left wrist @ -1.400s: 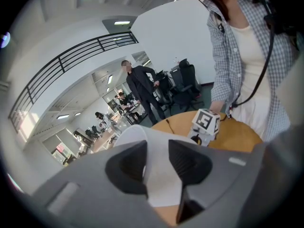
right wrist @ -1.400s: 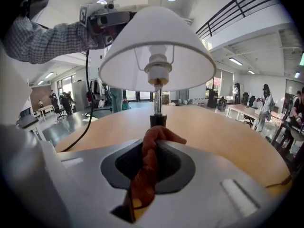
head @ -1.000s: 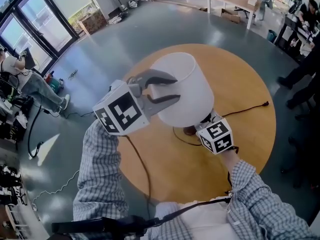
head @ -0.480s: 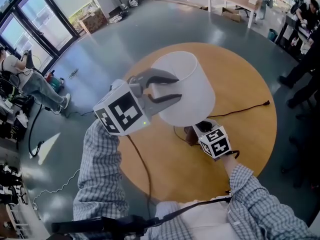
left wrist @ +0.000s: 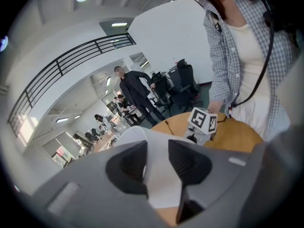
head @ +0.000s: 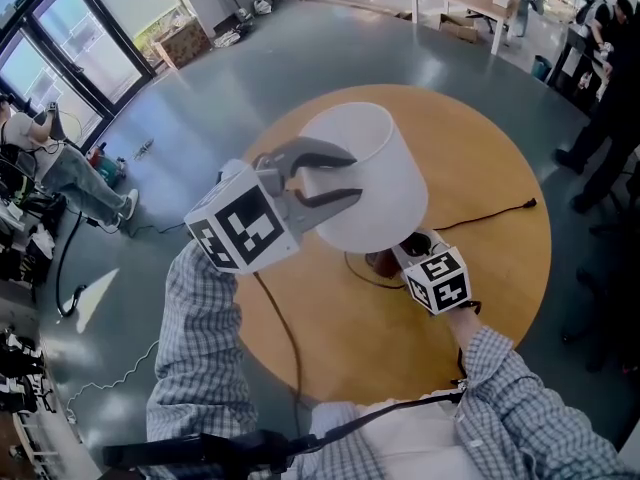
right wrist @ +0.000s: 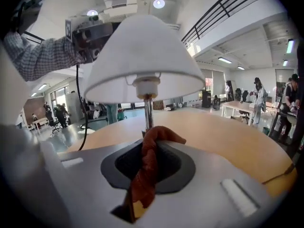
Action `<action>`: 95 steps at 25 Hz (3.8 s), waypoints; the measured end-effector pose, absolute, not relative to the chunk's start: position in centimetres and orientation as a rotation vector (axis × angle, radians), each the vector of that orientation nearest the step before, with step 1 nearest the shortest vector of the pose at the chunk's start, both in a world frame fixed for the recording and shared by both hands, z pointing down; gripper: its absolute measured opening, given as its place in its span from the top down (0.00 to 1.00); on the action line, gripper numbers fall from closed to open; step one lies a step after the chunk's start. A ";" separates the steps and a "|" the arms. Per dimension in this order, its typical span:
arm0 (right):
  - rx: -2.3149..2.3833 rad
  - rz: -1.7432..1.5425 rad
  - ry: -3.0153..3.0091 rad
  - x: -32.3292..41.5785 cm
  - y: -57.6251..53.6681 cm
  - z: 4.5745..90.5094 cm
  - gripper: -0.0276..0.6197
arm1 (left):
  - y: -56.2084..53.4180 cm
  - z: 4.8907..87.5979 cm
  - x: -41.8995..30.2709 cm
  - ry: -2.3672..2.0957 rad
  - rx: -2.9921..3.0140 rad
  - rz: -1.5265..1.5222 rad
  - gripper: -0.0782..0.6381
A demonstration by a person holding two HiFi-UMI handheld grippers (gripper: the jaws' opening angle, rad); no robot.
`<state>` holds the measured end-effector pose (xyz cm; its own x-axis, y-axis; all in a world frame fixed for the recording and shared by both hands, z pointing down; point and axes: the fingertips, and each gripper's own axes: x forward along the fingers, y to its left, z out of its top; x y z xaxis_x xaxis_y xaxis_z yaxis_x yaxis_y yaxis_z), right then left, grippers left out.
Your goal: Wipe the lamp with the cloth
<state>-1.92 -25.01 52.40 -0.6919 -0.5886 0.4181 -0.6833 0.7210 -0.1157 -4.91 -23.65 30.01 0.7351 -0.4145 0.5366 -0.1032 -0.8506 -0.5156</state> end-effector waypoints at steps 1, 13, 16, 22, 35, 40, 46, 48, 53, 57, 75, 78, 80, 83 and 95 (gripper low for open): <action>1.007 0.366 -2.608 -2.0 -25.5 51.0 0.87 | -23.7 30.0 -4.8 0.390 -2.476 -0.922 0.70; 0.982 0.383 -2.620 -2.8 -26.0 51.0 0.87 | -23.5 30.0 -4.2 0.382 -2.459 -0.939 0.70; 0.925 0.393 -2.523 -2.6 -24.6 54.3 0.87 | -23.5 30.0 -4.3 0.392 -2.452 -0.937 0.70; 0.871 0.395 -2.403 -1.4 -22.3 58.3 0.87 | -22.7 29.8 -3.7 0.372 -2.422 -0.941 0.70; 1.215 0.394 -2.539 8.2 -22.6 48.9 0.87 | -20.4 30.8 -1.9 0.357 -2.328 -0.988 0.70; 1.199 0.180 -2.369 13.4 -22.1 48.3 0.87 | -19.6 31.3 -0.9 0.345 -2.298 -1.006 0.70; 0.990 0.137 -2.178 13.2 -19.2 53.4 0.87 | -18.2 31.3 -0.5 0.319 -2.264 -1.023 0.70; 0.903 0.167 -2.168 11.0 -17.6 55.4 0.87 | -17.9 31.4 -0.3 0.312 -2.255 -1.028 0.70; 0.694 0.190 -2.142 5.7 -14.6 59.3 0.87 | -17.9 31.5 -0.3 0.318 -2.250 -1.031 0.70; 0.578 0.228 -2.107 3.2 -12.2 61.8 0.87 | -17.7 31.5 -0.6 0.325 -2.248 -1.030 0.70; 0.573 0.330 -2.198 2.4 -11.1 62.4 0.51 | -17.2 30.1 -0.1 0.432 -2.407 -0.771 0.53; 0.609 0.326 -2.232 2.7 -11.5 61.6 0.51 | -16.9 28.1 0.2 0.504 -2.487 -0.597 0.52; 0.644 0.332 -2.247 3.1 -11.9 61.0 0.51 | -16.9 27.1 -0.1 0.551 -2.497 -0.533 0.52; 0.708 0.353 -2.279 3.8 -12.2 59.8 0.53 | -16.5 25.4 -1.1 0.639 -2.481 -0.453 0.52; 1.047 0.347 -2.469 5.3 -10.4 53.6 0.95 | -11.0 32.9 -4.8 0.974 -2.765 -0.264 0.88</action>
